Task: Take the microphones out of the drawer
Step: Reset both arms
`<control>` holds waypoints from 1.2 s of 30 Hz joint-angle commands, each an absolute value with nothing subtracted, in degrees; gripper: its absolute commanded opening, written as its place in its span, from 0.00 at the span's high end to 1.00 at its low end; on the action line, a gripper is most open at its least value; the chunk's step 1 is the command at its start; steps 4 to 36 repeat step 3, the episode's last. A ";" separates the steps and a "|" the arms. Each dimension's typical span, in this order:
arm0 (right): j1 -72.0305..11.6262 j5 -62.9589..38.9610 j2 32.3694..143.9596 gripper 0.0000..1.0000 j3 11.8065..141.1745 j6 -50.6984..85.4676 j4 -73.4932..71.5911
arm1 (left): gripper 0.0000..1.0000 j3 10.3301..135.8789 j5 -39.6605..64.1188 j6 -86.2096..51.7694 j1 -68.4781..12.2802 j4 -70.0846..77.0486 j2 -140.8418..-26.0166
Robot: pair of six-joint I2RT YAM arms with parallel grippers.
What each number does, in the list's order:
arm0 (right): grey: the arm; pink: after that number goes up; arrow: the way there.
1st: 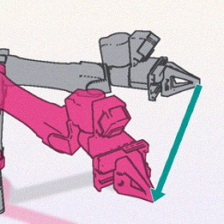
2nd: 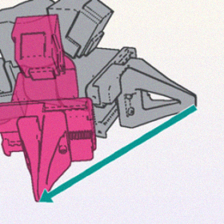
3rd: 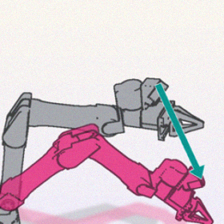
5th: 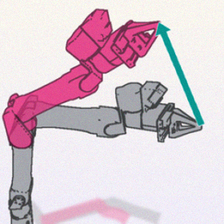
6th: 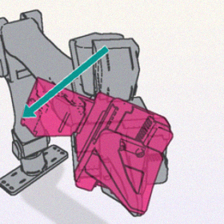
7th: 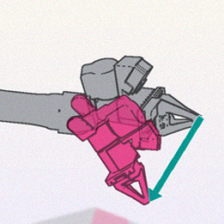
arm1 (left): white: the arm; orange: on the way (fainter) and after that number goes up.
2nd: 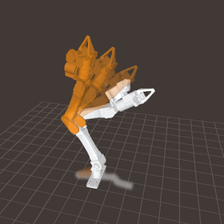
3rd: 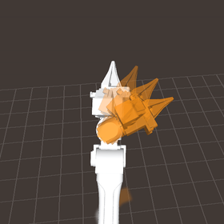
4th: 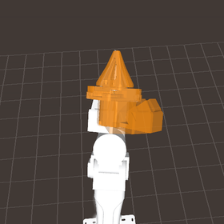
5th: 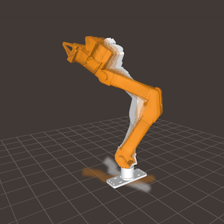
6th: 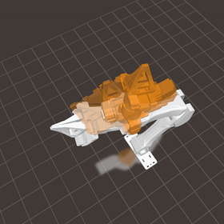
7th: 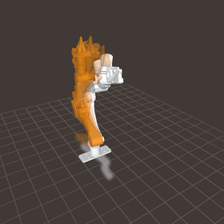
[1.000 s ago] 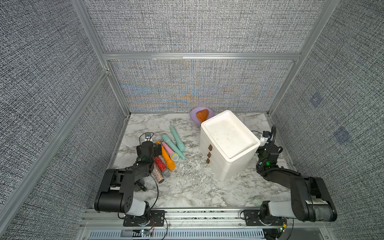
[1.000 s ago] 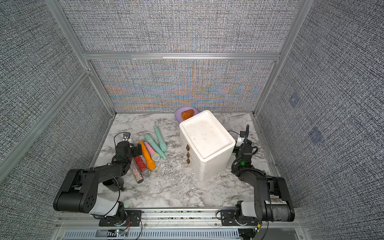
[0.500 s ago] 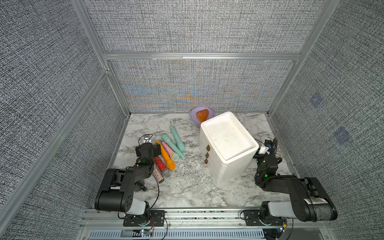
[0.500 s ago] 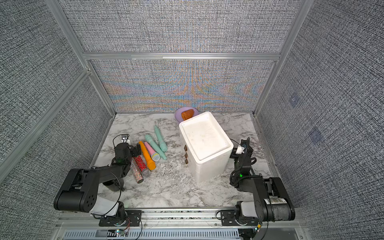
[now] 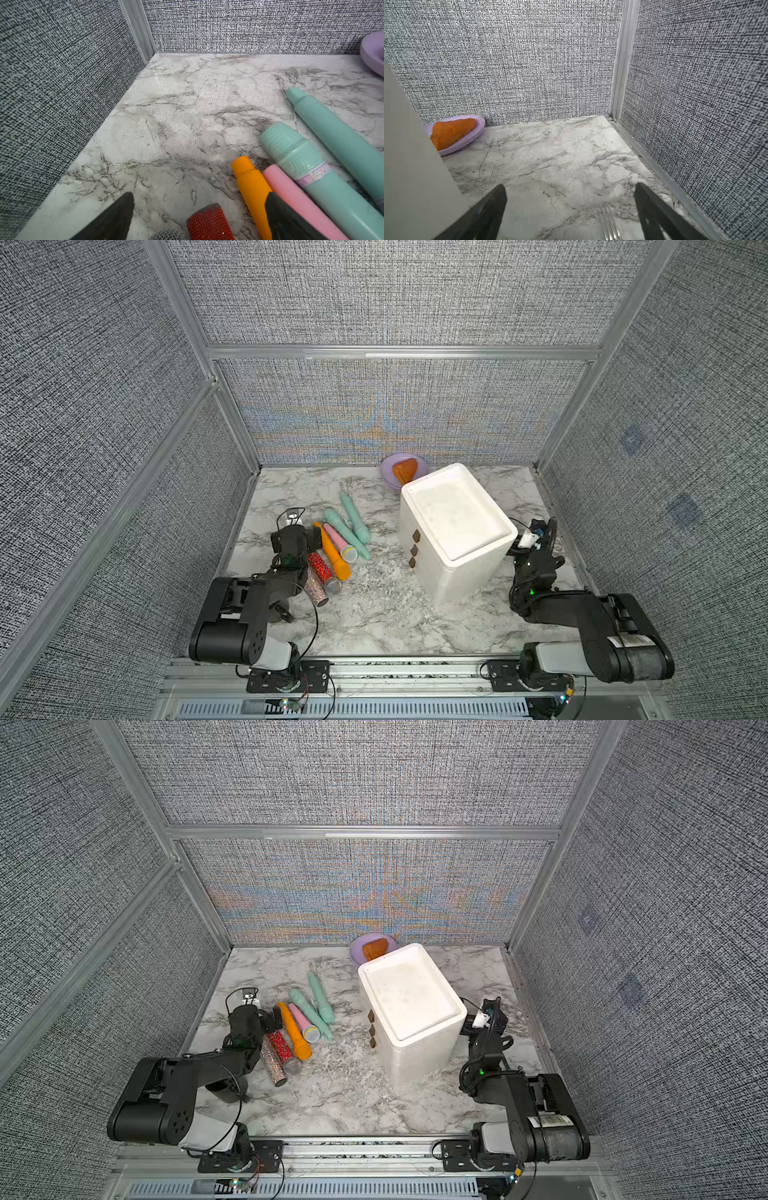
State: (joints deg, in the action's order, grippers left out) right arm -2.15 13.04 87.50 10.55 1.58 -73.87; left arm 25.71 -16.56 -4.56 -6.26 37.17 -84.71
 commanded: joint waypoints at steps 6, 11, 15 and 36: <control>-2.30 12.83 87.38 0.02 10.81 1.59 -75.76 | 0.00 25.58 -16.92 -4.66 -6.23 38.21 -84.39; -2.30 12.83 87.38 0.02 10.81 1.59 -75.76 | 0.00 25.58 -16.92 -4.66 -6.23 38.21 -84.39; -2.30 12.83 87.38 0.02 10.81 1.59 -75.76 | 0.00 25.58 -16.92 -4.66 -6.23 38.21 -84.39; -2.30 12.83 87.38 0.02 10.81 1.59 -75.76 | 0.00 25.58 -16.92 -4.66 -6.23 38.21 -84.39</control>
